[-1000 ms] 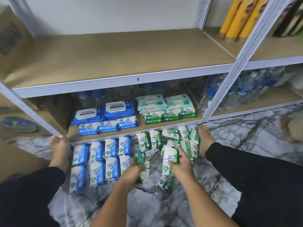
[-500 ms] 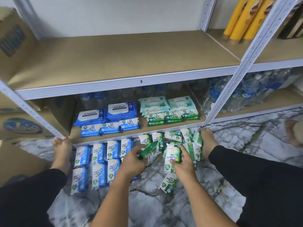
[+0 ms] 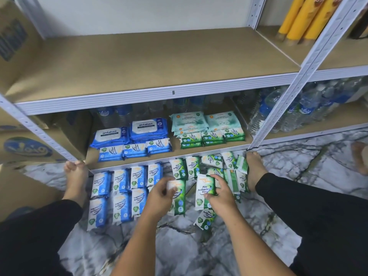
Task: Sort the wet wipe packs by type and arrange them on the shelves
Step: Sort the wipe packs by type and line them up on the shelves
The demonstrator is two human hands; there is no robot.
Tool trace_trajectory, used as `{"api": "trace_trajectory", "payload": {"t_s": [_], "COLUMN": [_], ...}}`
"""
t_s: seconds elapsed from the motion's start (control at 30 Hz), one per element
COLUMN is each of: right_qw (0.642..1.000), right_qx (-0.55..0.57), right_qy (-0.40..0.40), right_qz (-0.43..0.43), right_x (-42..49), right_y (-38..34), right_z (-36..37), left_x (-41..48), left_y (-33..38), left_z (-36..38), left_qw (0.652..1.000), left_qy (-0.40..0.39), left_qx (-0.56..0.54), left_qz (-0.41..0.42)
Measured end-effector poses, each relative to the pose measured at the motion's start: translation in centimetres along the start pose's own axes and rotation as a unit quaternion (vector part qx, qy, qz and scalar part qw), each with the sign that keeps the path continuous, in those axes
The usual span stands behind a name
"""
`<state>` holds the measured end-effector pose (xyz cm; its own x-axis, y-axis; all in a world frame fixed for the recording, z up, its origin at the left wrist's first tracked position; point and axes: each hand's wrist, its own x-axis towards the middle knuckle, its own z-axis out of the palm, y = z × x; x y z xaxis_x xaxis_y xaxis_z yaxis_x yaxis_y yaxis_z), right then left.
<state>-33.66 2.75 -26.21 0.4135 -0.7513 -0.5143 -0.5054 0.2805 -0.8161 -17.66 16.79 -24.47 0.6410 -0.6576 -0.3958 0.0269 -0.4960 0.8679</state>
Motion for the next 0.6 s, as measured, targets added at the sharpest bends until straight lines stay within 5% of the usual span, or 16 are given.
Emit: {"api": "trace_trajectory", "payload": {"t_s": [0.13,0.6], "right_qw": [1.000,0.990], "right_qx": [-0.024,-0.137], "right_qy": [-0.005,-0.025], "right_qz": [0.014,0.021], "right_x": [0.5,5.9], "right_y": [1.3,4.8], "right_z": [0.5,3.6], "left_x": [-0.3,5.7], "left_y": [-1.3,-6.3], "left_z": [0.4,3.1], "left_qw": [0.997,0.993], "left_qy": [-0.047,0.046], "left_qx": [-0.024,0.025], "left_qz": [-0.055,-0.110]}}
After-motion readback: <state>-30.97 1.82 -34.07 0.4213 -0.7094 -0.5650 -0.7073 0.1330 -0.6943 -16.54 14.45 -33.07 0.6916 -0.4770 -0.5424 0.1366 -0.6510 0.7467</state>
